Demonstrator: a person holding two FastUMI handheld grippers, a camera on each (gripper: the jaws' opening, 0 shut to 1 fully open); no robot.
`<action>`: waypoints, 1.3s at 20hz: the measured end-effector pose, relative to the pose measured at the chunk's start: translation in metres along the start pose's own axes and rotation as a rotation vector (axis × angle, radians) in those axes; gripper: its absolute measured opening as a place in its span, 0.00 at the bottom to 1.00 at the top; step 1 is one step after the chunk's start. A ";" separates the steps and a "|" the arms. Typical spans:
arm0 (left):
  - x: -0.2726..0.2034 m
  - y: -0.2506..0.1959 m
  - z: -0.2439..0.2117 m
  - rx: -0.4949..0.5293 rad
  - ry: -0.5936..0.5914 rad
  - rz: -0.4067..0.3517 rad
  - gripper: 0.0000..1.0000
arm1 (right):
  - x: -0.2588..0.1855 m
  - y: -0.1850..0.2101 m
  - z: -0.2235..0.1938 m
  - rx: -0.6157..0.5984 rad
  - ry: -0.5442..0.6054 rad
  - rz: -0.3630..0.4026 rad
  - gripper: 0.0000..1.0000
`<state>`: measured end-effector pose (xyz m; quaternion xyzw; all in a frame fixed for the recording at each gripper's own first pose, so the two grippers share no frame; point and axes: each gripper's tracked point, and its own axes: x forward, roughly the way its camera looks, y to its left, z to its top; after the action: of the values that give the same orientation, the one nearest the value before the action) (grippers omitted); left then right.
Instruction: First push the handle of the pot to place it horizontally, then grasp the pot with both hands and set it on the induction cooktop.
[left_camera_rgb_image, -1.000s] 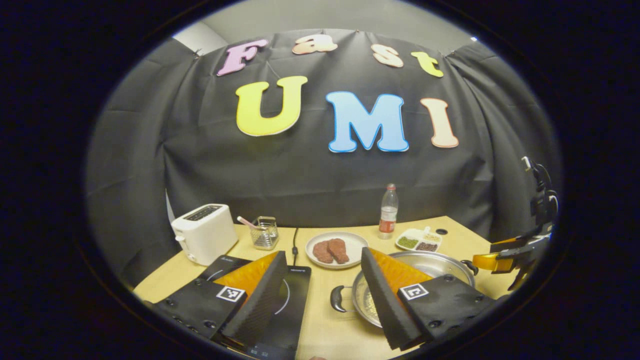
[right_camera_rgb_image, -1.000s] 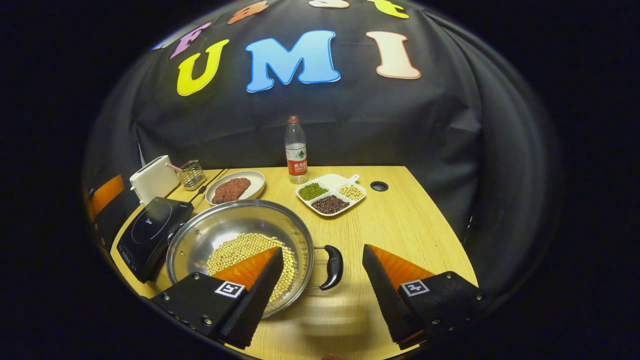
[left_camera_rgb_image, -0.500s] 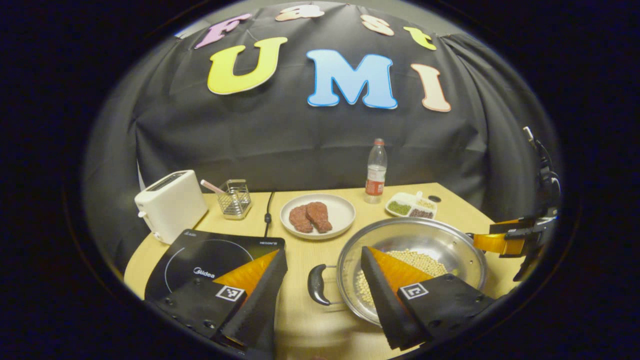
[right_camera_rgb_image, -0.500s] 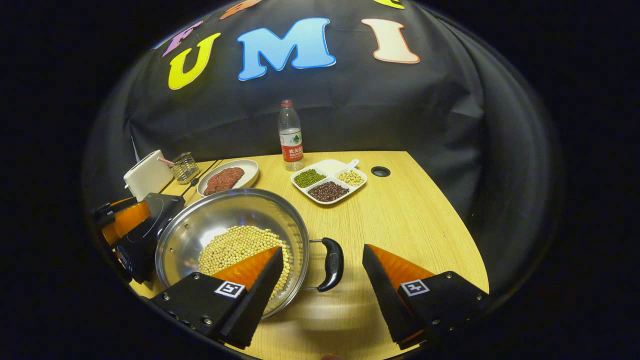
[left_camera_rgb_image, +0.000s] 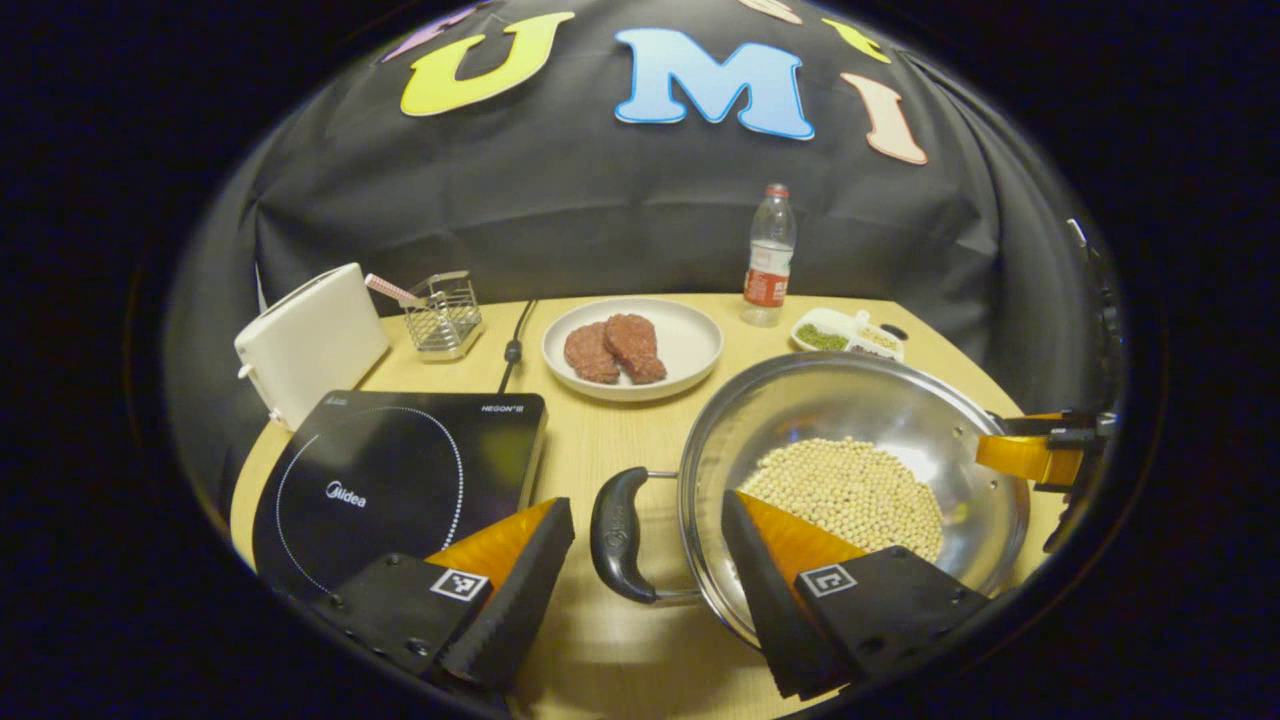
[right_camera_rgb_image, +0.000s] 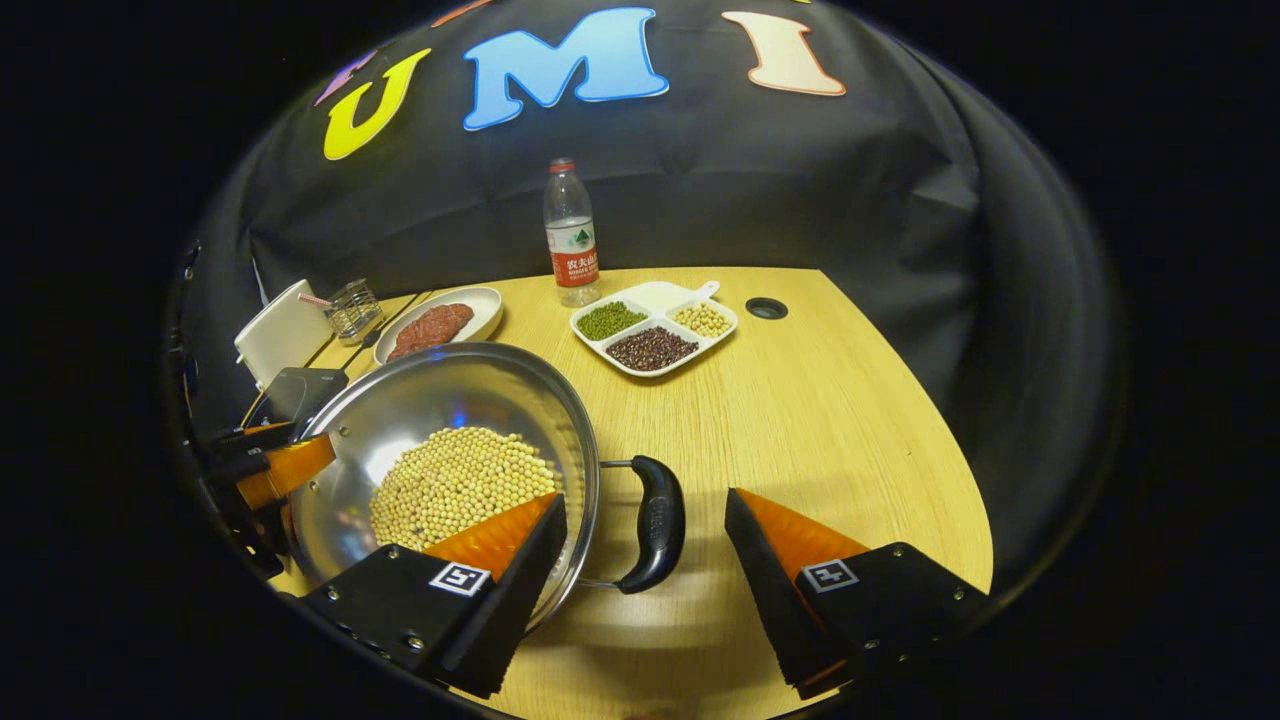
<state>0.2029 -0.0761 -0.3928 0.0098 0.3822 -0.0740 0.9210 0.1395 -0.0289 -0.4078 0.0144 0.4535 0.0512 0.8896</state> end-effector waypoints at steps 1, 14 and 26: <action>0.003 0.002 -0.003 0.001 0.008 0.006 0.97 | 0.003 -0.001 -0.003 0.003 0.011 -0.001 0.98; 0.012 -0.002 -0.005 -0.031 0.030 0.027 0.69 | 0.008 0.014 -0.004 -0.021 0.064 0.014 0.54; -0.031 0.032 0.012 -0.065 -0.030 -0.007 0.66 | -0.035 0.050 0.007 -0.064 0.040 -0.017 0.53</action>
<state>0.1947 -0.0416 -0.3636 -0.0224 0.3708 -0.0650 0.9262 0.1212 0.0169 -0.3718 -0.0188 0.4693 0.0585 0.8809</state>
